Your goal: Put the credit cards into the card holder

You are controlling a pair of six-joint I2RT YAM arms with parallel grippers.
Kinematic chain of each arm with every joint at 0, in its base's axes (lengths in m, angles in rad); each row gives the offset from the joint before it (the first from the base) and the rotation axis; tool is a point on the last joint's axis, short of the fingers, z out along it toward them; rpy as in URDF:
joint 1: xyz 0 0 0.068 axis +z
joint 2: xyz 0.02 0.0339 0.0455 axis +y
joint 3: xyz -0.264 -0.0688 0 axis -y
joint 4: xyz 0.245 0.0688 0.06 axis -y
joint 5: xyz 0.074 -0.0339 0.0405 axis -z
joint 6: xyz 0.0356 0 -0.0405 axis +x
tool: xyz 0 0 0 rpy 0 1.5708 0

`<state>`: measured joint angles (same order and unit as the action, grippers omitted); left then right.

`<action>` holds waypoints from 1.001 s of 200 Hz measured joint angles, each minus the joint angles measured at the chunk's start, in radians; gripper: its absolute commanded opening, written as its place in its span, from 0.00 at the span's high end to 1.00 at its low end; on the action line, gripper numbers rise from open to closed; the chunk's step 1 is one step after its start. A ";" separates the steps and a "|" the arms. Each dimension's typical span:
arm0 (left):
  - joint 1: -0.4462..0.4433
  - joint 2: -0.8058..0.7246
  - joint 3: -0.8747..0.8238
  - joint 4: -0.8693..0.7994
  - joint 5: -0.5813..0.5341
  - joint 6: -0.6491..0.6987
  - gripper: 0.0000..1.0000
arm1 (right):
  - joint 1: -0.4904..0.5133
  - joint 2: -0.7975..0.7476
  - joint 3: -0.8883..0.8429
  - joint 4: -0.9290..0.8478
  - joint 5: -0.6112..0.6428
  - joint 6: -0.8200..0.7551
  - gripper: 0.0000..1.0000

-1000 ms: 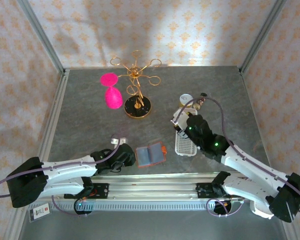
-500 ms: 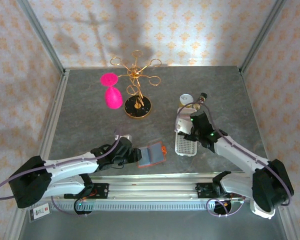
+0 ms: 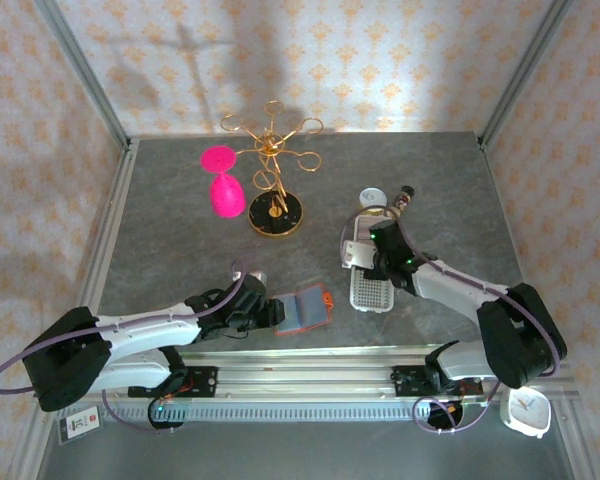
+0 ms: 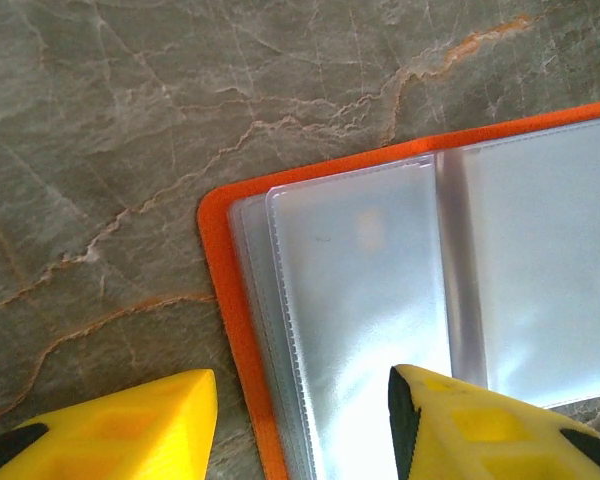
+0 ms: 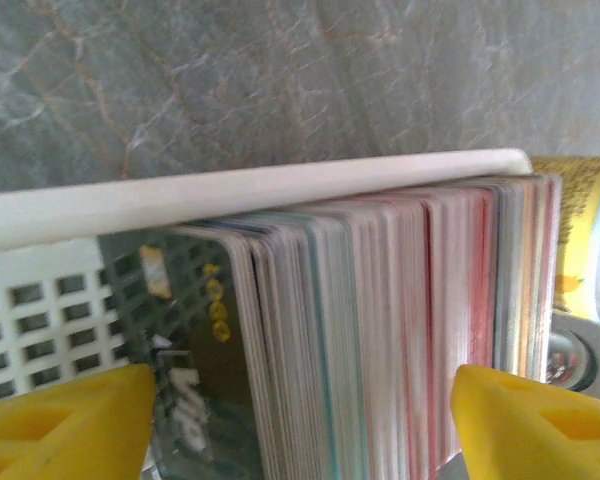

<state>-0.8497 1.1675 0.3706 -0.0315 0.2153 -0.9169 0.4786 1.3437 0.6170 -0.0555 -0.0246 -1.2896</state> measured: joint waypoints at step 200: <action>0.000 0.019 -0.001 0.014 0.010 -0.001 0.54 | 0.000 -0.066 -0.024 -0.010 -0.032 -0.058 0.72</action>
<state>-0.8497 1.1866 0.3695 -0.0170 0.2253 -0.9180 0.4786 1.2778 0.5926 -0.0650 -0.0570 -1.3479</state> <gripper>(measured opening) 0.466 0.291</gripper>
